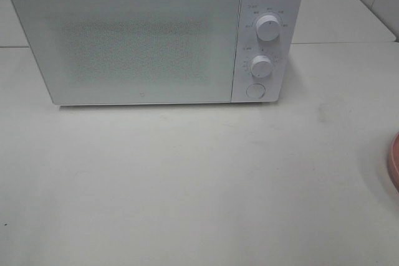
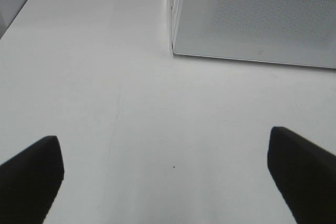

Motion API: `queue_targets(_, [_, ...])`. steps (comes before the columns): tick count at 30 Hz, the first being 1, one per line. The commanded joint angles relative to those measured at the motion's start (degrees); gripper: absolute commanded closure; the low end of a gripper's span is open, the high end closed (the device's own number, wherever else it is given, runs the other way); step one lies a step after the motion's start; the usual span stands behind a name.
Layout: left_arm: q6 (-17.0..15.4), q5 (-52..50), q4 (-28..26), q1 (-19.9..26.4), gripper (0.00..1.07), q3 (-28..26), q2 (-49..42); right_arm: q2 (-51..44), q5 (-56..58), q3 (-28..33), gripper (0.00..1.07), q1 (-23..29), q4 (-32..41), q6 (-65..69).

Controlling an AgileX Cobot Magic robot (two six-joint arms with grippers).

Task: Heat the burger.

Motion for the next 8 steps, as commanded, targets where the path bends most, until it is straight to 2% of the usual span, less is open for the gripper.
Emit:
queue_targets(1, [0.00, -0.23, -0.23, 0.11, 0.08, 0.23, -1.55, -1.20, -0.06, 0.06, 0.31, -0.17, 0.00, -0.57])
queue_targets(8, [0.00, -0.23, -0.23, 0.11, 0.08, 0.23, -1.55, -1.20, -0.06, 0.06, 0.31, -0.17, 0.00, -0.57])
